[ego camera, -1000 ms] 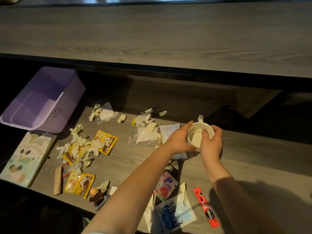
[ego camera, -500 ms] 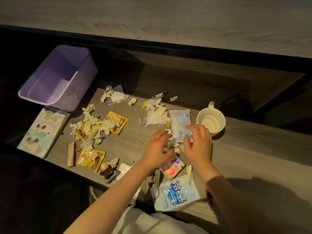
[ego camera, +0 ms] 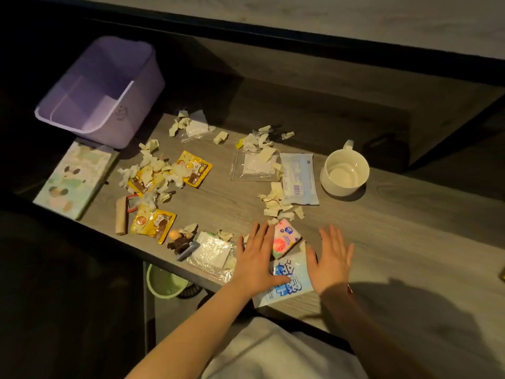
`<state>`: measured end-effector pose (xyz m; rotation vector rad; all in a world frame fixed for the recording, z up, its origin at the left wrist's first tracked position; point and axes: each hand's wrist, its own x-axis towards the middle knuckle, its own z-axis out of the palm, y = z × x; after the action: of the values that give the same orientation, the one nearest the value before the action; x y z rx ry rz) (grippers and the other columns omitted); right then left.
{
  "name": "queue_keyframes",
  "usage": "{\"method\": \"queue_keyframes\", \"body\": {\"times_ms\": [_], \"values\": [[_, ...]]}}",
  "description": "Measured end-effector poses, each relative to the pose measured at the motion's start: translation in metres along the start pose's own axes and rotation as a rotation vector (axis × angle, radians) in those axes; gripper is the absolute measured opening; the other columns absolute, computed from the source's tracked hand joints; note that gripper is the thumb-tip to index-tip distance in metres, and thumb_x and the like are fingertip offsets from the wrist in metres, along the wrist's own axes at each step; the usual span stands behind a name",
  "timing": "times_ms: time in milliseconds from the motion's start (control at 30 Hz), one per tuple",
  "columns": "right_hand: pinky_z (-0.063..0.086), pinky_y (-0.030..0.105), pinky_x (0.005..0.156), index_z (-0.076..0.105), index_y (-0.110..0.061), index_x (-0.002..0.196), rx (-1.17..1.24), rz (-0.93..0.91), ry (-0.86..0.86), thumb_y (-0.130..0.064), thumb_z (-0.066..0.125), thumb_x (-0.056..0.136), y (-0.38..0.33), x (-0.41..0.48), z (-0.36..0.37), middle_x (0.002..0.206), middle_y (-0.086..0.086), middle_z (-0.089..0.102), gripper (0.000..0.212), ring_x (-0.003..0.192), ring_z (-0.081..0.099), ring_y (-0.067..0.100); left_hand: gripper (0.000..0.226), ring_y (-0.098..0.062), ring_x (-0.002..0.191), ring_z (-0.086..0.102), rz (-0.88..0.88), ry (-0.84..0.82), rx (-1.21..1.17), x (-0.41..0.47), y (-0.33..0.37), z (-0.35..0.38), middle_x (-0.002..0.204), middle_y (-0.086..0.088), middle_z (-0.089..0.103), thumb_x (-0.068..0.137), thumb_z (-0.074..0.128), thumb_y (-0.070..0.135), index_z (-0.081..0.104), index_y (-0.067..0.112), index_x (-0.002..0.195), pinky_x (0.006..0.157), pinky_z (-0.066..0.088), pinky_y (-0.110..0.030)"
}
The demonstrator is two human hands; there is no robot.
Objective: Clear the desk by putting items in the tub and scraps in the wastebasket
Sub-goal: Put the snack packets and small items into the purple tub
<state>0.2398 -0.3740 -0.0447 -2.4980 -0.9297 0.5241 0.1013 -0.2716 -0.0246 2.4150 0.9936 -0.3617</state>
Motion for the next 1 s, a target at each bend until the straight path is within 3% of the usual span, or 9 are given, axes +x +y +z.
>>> {"method": "queue_keyframes", "body": {"times_ms": [133,267,400,633,700,800,900,1000], "values": [[-0.006,0.036,0.116,0.035,-0.014,0.144,0.032,-0.08,-0.048,-0.029,0.042,0.097,-0.011,0.001,0.007,0.157,0.006,0.022,0.05,0.147,0.011,0.019,0.12,-0.021,0.145,-0.016,-0.061,0.02,0.026,0.0,-0.005,0.002,0.159,-0.002,-0.011,0.068,0.056,0.074,-0.011,0.015,0.149,0.115,-0.005,-0.054],[-0.004,0.036,0.116,0.037,-0.015,0.143,0.098,-0.138,-0.084,-0.046,0.026,0.092,-0.039,0.012,0.019,0.156,0.006,0.025,0.061,0.146,0.014,0.019,0.115,-0.021,0.146,-0.011,-0.145,0.064,0.015,-0.002,-0.015,-0.005,0.159,-0.002,-0.007,0.071,0.055,0.073,-0.006,0.015,0.149,0.115,0.0,-0.055],[-0.003,0.038,0.117,0.033,-0.013,0.144,0.115,-0.178,-0.133,-0.031,0.042,0.097,-0.061,0.027,0.03,0.157,0.007,0.022,0.051,0.146,0.011,0.02,0.11,-0.021,0.147,-0.008,-0.214,0.074,0.0,-0.006,-0.024,-0.016,0.159,-0.003,-0.004,0.074,0.056,0.068,-0.003,0.013,0.149,0.115,0.001,-0.053],[0.0,0.038,0.118,0.036,-0.009,0.141,0.127,-0.174,-0.129,-0.028,0.044,0.097,-0.08,0.035,0.033,0.155,0.013,0.024,0.049,0.145,0.013,0.026,0.094,-0.025,0.147,-0.001,-0.219,0.173,-0.059,-0.018,-0.039,-0.025,0.158,-0.007,0.005,0.08,0.059,0.056,0.012,0.013,0.149,0.115,0.01,-0.051],[0.004,0.04,0.118,0.037,-0.008,0.14,0.127,-0.169,-0.114,-0.026,0.045,0.097,-0.083,0.033,0.033,0.154,0.014,0.025,0.048,0.144,0.015,0.027,0.082,-0.027,0.144,0.01,-0.211,0.221,-0.096,-0.023,-0.043,-0.029,0.155,-0.009,0.016,0.079,0.062,0.052,0.027,0.015,0.144,0.113,0.016,-0.048],[0.019,0.045,0.117,0.04,-0.008,0.138,0.164,-0.145,-0.066,-0.026,0.048,0.095,-0.086,0.029,0.031,0.151,0.014,0.031,0.047,0.141,0.024,0.028,0.054,-0.025,0.127,0.032,-0.172,0.304,-0.088,-0.029,-0.045,-0.032,0.133,-0.007,0.039,0.08,0.064,0.046,0.049,0.017,0.123,0.1,0.031,-0.04],[0.035,0.045,0.105,0.049,-0.008,0.13,0.136,-0.155,0.066,-0.024,0.049,0.093,-0.084,0.02,0.025,0.135,0.014,0.048,0.04,0.126,0.042,0.029,0.04,-0.024,0.111,0.042,-0.122,0.286,-0.077,-0.034,-0.043,-0.032,0.114,-0.006,0.048,0.082,0.061,0.044,0.056,0.014,0.108,0.085,0.033,-0.036],[0.037,0.044,0.096,0.055,-0.007,0.119,0.057,-0.085,0.136,-0.016,0.053,0.089,-0.075,0.009,0.019,0.12,0.016,0.052,0.031,0.115,0.046,0.032,0.046,-0.024,0.112,0.043,-0.125,0.197,-0.047,-0.037,-0.039,-0.028,0.114,-0.006,0.048,0.081,0.061,0.048,0.055,0.014,0.112,0.086,0.034,-0.036]]}}
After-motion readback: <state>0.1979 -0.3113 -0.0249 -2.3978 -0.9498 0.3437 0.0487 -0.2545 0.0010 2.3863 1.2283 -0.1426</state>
